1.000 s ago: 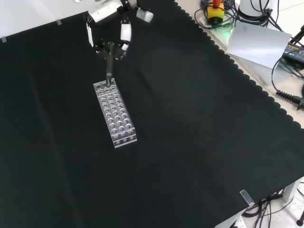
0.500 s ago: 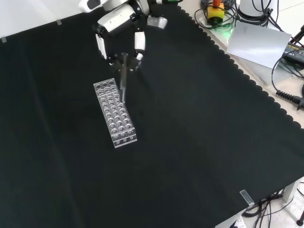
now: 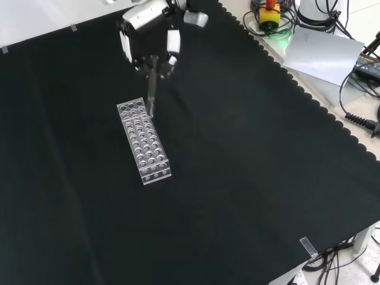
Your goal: Shake the test tube.
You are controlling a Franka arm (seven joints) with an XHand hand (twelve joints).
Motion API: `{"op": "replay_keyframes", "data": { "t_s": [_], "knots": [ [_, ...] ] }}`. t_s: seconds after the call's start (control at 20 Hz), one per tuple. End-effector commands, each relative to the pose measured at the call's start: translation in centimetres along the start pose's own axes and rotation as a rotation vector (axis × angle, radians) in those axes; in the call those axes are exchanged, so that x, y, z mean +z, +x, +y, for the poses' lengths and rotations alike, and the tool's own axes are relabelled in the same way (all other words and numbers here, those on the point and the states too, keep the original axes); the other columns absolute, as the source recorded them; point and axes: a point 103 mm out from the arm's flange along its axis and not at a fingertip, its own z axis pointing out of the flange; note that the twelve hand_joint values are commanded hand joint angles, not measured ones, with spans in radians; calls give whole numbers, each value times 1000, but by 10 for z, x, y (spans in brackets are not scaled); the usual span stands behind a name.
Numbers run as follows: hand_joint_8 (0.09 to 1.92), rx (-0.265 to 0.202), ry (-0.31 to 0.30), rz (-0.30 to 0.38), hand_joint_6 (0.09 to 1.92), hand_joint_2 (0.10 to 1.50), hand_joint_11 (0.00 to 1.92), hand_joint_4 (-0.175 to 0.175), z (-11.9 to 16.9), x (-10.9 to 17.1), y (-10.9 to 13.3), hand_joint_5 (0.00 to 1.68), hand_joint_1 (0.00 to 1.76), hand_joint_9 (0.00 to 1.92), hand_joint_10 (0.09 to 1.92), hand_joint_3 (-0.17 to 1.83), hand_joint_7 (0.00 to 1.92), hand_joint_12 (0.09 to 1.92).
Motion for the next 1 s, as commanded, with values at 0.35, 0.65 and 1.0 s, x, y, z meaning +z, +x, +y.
{"op": "replay_keyframes", "data": {
  "t_s": [0.35,0.65,1.0],
  "knots": [
    [671,383,-161,-159,609,590,1205,-175,-54,-82,-209,1290,1434,1316,568,712,1365,901],
    [670,441,-187,-170,609,590,1205,-175,-63,-95,-234,1290,1434,1316,569,712,1365,901],
    [669,334,-144,-138,608,589,1204,-175,-45,-74,-186,1291,1434,1316,569,712,1365,900]
  ]
}}
